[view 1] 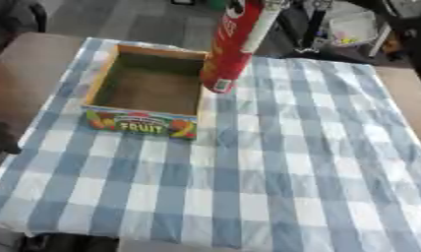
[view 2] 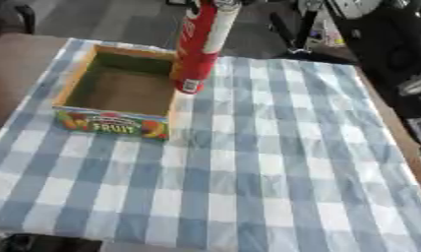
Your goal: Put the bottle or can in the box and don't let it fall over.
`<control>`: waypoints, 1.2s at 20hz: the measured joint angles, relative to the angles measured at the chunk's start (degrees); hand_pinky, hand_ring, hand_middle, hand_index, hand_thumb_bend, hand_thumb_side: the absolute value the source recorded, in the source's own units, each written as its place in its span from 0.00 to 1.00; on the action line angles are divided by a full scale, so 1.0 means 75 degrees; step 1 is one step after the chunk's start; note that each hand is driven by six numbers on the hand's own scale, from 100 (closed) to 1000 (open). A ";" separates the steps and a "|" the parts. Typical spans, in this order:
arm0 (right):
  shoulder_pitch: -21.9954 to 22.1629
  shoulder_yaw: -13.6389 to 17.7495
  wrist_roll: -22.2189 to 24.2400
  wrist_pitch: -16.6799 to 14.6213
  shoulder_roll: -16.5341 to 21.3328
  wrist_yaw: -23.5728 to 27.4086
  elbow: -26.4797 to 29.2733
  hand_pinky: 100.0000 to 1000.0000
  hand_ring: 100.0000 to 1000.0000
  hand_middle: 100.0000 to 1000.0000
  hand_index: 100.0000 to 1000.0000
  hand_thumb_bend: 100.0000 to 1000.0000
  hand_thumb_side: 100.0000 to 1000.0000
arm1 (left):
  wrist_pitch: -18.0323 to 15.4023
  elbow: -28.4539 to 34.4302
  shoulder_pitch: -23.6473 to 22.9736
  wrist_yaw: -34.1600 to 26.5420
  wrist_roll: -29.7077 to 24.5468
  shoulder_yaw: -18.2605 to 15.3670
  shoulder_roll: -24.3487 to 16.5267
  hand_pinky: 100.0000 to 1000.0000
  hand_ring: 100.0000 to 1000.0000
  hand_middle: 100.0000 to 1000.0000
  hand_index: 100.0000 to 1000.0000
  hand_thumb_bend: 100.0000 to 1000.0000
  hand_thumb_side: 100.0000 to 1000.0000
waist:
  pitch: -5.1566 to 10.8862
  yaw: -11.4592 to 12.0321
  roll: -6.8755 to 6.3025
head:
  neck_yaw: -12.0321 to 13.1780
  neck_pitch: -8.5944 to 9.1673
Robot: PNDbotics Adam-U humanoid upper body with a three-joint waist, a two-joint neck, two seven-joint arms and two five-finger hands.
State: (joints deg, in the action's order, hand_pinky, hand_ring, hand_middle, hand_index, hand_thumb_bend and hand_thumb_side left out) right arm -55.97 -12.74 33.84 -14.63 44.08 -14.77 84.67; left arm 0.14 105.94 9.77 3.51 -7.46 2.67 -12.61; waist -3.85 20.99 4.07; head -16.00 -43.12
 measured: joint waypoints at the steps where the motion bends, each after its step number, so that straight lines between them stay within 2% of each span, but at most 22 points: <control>1: -0.0014 -0.0022 -0.0120 0.0006 -0.0033 0.0000 0.0016 0.25 0.40 0.56 0.73 0.03 0.31 | 0.0002 0.0000 0.0028 -0.0002 -0.0006 0.0003 0.0000 0.64 0.46 0.46 0.63 0.31 0.58 | -0.0001 0.0048 0.0009 | -0.0017 0.0005; 10: -0.0029 -0.0329 -0.1287 0.0010 -0.0551 -0.0410 -0.0204 0.24 0.39 0.54 0.71 0.04 0.29 | 0.0009 0.0000 0.0180 -0.0019 -0.0043 0.0046 0.0063 0.64 0.46 0.46 0.63 0.32 0.58 | -0.0110 0.0332 0.0099 | -0.0215 0.0190; 14: 0.0041 -0.0479 -0.1554 -0.0077 -0.0741 -0.0666 -0.0397 0.25 0.40 0.56 0.72 0.04 0.29 | 0.0011 0.0000 0.0215 -0.0022 -0.0047 0.0048 0.0065 0.64 0.46 0.46 0.63 0.32 0.58 | -0.0155 0.0391 0.0120 | -0.0256 0.0206; 15: 0.0059 -0.0512 -0.1576 -0.0101 -0.0776 -0.0715 -0.0438 0.26 0.41 0.57 0.73 0.08 0.28 | 0.0011 0.0000 0.0232 -0.0023 -0.0048 0.0049 0.0065 0.64 0.46 0.46 0.63 0.32 0.58 | -0.0156 0.0405 0.0132 | -0.0270 0.0207; 16: 0.0079 -0.0540 -0.1572 -0.0131 -0.0812 -0.0752 -0.0470 0.27 0.41 0.58 0.74 0.04 0.29 | 0.0011 0.0000 0.0241 -0.0024 -0.0048 0.0052 0.0065 0.64 0.46 0.46 0.63 0.32 0.58 | -0.0159 0.0406 0.0139 | -0.0277 0.0208; 20: 0.0132 -0.0647 -0.1398 -0.0278 -0.0888 -0.0814 -0.0530 0.31 0.44 0.63 0.78 0.04 0.30 | 0.0011 0.0001 0.0248 -0.0026 -0.0049 0.0086 0.0066 0.64 0.46 0.46 0.63 0.32 0.58 | -0.0162 0.0414 0.0142 | -0.0300 0.0237; 24: 0.0159 -0.0761 -0.0948 -0.0459 -0.1001 -0.0929 -0.0577 0.35 0.48 0.68 0.81 0.05 0.31 | 0.0012 0.0001 0.0255 -0.0027 -0.0050 0.0088 0.0068 0.64 0.46 0.46 0.63 0.33 0.58 | -0.0163 0.0442 0.0142 | -0.0302 0.0256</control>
State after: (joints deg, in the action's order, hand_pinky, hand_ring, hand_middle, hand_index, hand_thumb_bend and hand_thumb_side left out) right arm -54.78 -18.45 26.73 -18.08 36.57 -21.74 80.34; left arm 0.23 105.95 11.68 3.31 -7.84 3.33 -12.10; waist -5.07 24.30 5.13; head -18.26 -41.21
